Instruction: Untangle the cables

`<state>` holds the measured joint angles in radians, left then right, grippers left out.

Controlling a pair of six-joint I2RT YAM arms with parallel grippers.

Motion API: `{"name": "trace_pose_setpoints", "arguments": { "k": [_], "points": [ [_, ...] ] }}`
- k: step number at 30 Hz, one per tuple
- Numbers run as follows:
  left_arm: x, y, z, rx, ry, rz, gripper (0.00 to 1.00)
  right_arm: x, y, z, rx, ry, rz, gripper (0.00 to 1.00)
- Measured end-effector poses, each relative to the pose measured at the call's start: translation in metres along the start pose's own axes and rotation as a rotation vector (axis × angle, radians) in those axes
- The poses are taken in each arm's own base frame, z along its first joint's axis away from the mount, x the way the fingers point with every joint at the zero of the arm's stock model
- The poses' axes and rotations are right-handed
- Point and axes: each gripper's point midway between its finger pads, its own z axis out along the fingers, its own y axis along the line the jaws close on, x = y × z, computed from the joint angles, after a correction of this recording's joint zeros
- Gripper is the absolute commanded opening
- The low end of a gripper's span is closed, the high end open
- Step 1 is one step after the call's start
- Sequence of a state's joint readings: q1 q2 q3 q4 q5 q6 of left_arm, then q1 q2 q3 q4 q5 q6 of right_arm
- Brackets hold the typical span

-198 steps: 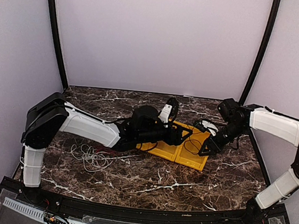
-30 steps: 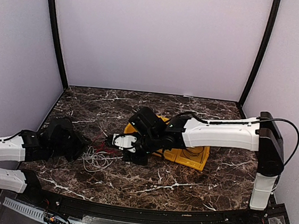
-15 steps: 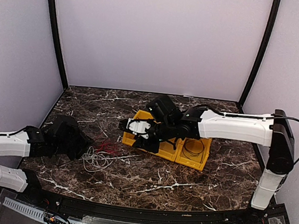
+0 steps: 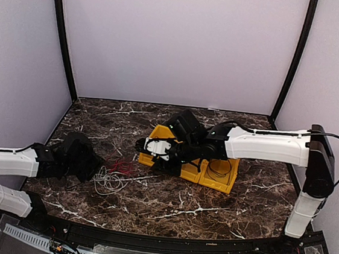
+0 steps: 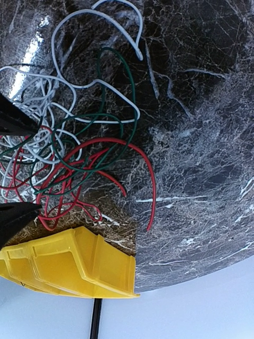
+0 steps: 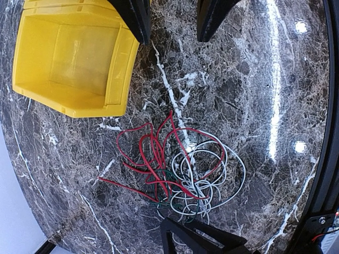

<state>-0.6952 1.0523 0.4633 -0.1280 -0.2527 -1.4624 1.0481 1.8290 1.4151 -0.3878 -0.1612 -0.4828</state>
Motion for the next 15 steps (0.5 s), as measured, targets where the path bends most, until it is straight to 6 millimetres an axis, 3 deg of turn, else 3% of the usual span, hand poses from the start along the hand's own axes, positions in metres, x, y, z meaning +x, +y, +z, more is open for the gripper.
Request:
{"name": "trace_pose_setpoints", "arguments": {
  "k": [9, 15],
  "points": [
    [-0.004, -0.001, 0.002, 0.008, -0.024, 0.014, 0.15, 0.0, 0.001, 0.0, -0.003, -0.002, 0.002, 0.32],
    [-0.01, -0.004, 0.003, 0.019, -0.047, 0.033, 0.05, 0.0, 0.001, 0.0, -0.003, -0.001, 0.002, 0.32]
  ]
}}
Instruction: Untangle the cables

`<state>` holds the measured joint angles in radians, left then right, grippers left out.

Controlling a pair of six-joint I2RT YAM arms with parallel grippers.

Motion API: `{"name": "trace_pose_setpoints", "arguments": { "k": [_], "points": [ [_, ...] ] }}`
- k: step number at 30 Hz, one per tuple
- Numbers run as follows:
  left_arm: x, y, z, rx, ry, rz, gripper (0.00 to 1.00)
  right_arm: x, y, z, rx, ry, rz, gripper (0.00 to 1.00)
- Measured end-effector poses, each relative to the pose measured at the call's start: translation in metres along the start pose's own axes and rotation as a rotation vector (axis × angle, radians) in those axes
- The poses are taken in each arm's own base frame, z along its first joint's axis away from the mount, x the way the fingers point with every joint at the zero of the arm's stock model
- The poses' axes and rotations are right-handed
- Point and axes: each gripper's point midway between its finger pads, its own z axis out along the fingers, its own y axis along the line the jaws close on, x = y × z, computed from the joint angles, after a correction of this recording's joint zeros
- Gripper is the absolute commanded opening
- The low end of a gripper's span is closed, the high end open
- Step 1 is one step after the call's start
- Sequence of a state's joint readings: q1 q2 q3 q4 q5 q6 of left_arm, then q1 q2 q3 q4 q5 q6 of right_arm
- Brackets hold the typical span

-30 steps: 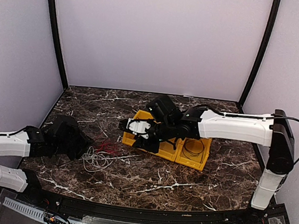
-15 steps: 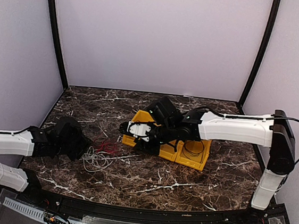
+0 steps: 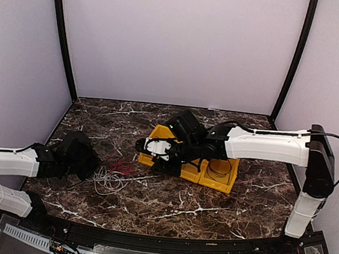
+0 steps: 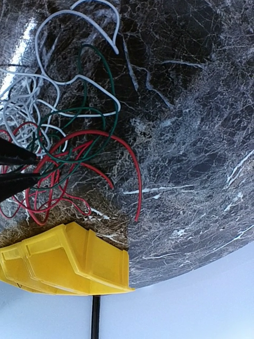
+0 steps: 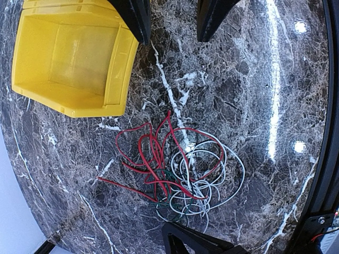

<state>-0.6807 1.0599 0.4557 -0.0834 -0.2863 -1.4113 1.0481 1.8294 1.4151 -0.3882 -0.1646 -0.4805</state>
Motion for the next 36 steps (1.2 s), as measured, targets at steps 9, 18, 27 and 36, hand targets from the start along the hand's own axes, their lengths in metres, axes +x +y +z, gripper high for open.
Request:
{"name": "trace_pose_setpoints", "arguments": {
  "k": [9, 18, 27, 36],
  "points": [
    [0.001, -0.001, 0.001, 0.006, 0.012, 0.02, 0.27, 0.0, 0.0, 0.001, -0.002, 0.001, 0.003, 0.32],
    [-0.004, -0.018, -0.007, 0.012, 0.006, 0.266, 0.47, 0.0, 0.001, 0.001, -0.008, -0.002, 0.003, 0.32],
    [-0.009, -0.016, -0.018, 0.002, 0.002, 0.605, 0.38, -0.001, 0.003, 0.001, -0.018, -0.008, 0.003, 0.32],
    [0.002, 0.011, -0.016, -0.081, 0.088, 0.724, 0.31, 0.0, 0.004, 0.002, -0.023, -0.005, 0.004, 0.32]
  ]
}}
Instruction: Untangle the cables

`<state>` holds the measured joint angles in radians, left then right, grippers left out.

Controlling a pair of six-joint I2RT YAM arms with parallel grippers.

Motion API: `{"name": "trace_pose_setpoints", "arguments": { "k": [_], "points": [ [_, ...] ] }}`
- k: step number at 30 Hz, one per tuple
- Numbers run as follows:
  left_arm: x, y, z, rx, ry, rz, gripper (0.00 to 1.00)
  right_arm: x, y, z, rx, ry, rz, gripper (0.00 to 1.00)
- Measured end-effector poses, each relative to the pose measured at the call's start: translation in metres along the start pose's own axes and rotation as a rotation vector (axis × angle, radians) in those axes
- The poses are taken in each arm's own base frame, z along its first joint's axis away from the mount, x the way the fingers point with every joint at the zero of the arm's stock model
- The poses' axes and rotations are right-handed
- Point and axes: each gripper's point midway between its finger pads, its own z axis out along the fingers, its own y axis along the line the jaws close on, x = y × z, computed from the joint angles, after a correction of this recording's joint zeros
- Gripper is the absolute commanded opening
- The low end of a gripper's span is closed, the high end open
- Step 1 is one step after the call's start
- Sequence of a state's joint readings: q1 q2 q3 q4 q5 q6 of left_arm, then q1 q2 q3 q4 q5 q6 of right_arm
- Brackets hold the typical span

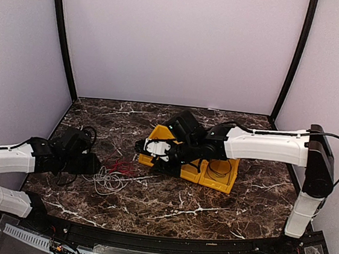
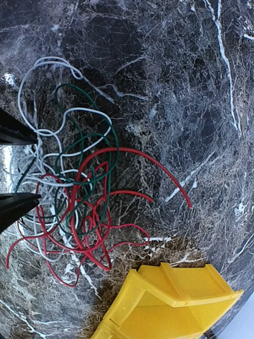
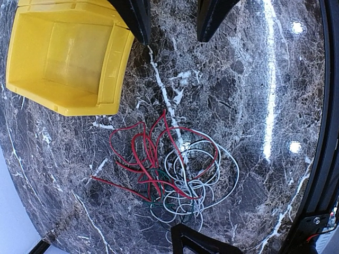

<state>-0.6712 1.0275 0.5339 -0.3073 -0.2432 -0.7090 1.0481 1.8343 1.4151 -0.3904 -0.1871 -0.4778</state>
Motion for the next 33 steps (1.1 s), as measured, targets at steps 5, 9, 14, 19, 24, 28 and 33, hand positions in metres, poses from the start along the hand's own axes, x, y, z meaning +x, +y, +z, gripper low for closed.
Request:
{"name": "trace_pose_setpoints", "arguments": {
  "k": [5, 9, 14, 19, 24, 28, 33],
  "points": [
    [0.007, 0.005, -0.004, 0.002, 0.014, 0.008, 0.27, 0.001, 0.001, 0.001, -0.002, 0.003, 0.001, 0.32],
    [0.014, 0.01, -0.004, -0.009, 0.035, 0.002, 0.25, 0.003, 0.003, 0.003, -0.009, 0.011, 0.0, 0.32],
    [0.021, 0.014, -0.001, -0.035, 0.066, 0.005, 0.28, 0.004, 0.005, 0.005, -0.015, 0.017, -0.001, 0.32],
    [0.026, 0.01, 0.004, -0.018, 0.086, 0.023, 0.31, 0.004, 0.007, 0.007, -0.019, 0.019, -0.003, 0.33],
    [0.022, 0.005, 0.009, 0.001, 0.068, 0.032, 0.26, 0.006, 0.009, 0.009, -0.024, 0.026, -0.003, 0.32],
    [0.018, 0.005, 0.017, -0.014, 0.039, 0.056, 0.21, 0.008, 0.01, 0.011, -0.029, 0.033, -0.002, 0.32],
    [0.017, 0.006, 0.031, -0.041, 0.027, 0.093, 0.05, 0.01, 0.012, 0.012, -0.035, 0.04, -0.002, 0.32]
  ]
}}
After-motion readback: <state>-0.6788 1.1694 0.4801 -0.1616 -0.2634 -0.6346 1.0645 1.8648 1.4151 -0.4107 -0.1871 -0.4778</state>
